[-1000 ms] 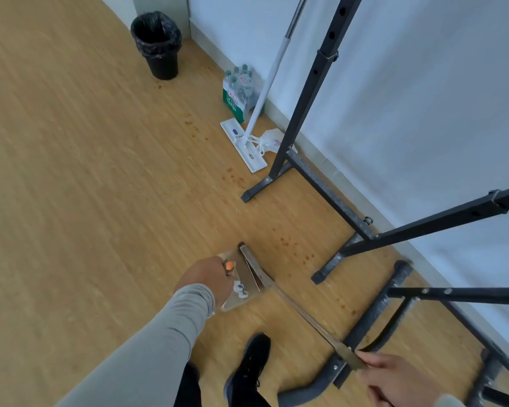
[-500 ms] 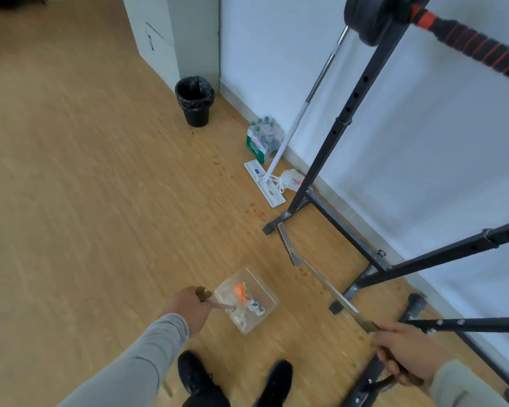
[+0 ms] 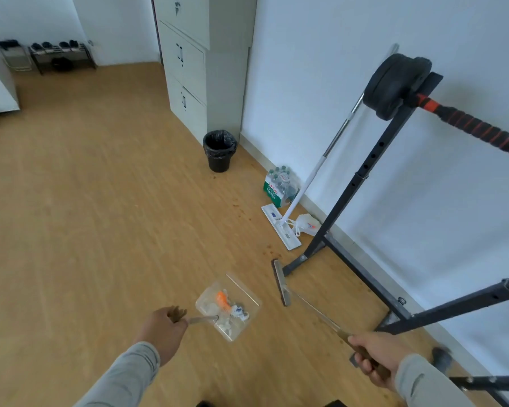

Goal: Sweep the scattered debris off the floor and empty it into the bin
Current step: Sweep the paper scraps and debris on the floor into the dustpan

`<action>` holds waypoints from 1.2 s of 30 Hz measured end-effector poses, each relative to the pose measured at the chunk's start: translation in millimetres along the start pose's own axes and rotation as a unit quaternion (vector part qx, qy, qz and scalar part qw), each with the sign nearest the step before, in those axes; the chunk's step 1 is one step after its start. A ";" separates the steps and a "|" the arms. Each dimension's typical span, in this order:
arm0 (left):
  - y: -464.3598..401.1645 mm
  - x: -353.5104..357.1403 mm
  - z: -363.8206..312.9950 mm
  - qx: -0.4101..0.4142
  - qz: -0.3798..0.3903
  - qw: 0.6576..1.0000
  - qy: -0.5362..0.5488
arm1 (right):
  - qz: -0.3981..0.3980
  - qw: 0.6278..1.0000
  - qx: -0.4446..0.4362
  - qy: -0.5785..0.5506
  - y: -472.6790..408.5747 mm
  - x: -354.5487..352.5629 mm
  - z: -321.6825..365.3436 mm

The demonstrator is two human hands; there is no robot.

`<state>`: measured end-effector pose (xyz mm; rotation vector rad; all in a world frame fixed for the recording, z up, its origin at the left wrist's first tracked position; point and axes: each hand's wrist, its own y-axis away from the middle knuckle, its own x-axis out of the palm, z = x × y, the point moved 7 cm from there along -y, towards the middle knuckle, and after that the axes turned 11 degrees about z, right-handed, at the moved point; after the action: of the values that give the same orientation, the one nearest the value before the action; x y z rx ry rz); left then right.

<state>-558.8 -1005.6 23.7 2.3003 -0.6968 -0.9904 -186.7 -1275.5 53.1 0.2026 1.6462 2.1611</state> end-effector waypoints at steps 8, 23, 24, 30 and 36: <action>-15.6 -37.5 2.6 -0.023 -0.041 0.999 0.022 | 0.006 1.000 0.017 0.016 -11.9 16.0 38.4; -80.8 -76.4 -48.8 -0.081 -0.067 0.993 0.060 | 0.087 0.990 0.049 0.098 -90.6 -21.1 117.9; -83.4 -79.5 -53.3 -0.084 -0.069 0.992 0.058 | 0.082 0.988 0.043 0.123 -98.2 -23.0 127.2; -91.6 -101.4 -66.7 -0.096 -0.085 0.990 0.054 | 0.084 0.967 0.030 0.239 -132.4 -15.8 170.4; -114.4 -131.0 -49.3 -0.135 -0.093 0.984 0.067 | 0.031 0.957 0.038 0.287 -162.7 -7.4 191.9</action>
<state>-571.5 -826.2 42.6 2.1932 -0.2751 -0.9367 -73.1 -1073.2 -44.4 -0.3978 2.0481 2.3450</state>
